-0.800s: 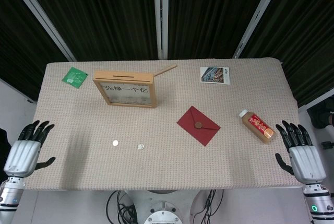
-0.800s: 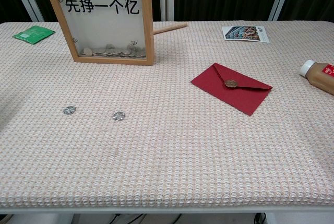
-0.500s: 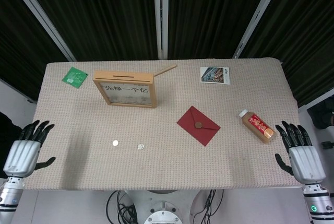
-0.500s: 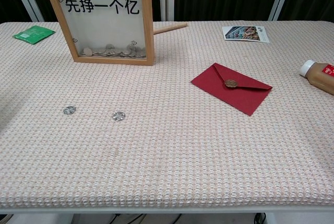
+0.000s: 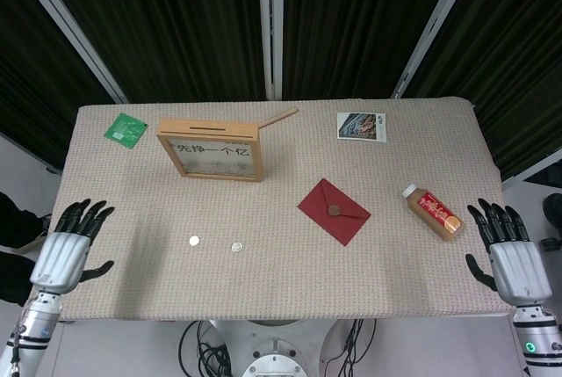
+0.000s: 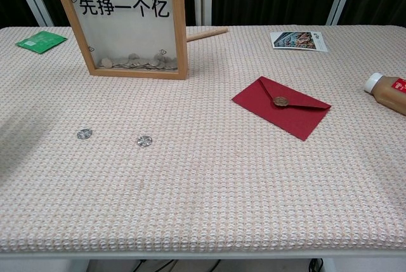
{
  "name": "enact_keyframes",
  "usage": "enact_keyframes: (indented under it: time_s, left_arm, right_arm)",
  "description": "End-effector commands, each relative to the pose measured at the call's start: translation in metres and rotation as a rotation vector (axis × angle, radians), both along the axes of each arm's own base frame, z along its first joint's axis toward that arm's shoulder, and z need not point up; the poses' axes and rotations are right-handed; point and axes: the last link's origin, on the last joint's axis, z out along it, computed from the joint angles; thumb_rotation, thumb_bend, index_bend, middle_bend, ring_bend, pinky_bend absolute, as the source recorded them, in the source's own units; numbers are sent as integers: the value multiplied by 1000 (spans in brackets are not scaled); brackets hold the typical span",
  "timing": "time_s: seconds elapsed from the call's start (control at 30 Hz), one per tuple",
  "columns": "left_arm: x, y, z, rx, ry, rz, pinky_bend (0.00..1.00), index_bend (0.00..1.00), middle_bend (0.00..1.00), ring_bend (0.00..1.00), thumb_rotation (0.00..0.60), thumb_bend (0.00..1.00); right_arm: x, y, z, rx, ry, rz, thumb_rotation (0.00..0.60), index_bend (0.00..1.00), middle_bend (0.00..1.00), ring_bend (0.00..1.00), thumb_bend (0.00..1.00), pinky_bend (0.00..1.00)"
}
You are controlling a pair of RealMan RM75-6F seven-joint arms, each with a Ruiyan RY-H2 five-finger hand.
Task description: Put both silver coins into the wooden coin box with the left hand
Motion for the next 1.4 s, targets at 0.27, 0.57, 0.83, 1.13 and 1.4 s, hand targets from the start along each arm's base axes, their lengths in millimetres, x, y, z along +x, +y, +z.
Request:
enact_keyframes:
  time_s: [0.27,0.57,0.83,1.13,1.4]
  left_arm:
    - [15,24,-67,-117,-12,-42,103,164,102,0,600,150]
    - [19,36,-107,-187,-42,-44,135,191,136,25,600,156]
    - [19,46,-131,-199,-49,-37,100,233,147,25,600,183]
    - [26,52,-146,-191,-113,-74,98,326,153,25,600,218]
    - [26,54,-155,-199,-126,-88,105,370,155,25,600,228]
  right_arm:
    - [0,-3,8,-23,-13,0,600,0,0,0,287,0]
    - [-1,-2,20,-47,-22,-5,600,0,0,0,286,0]
    - [-2,0,27,-68,-38,-16,600,0,0,0,288,0]
    - [-4,1,35,-88,-40,-28,600,0,0,0,289,0]
    - [-7,0,32,-78,-41,-41,600,0,0,0,289,0]
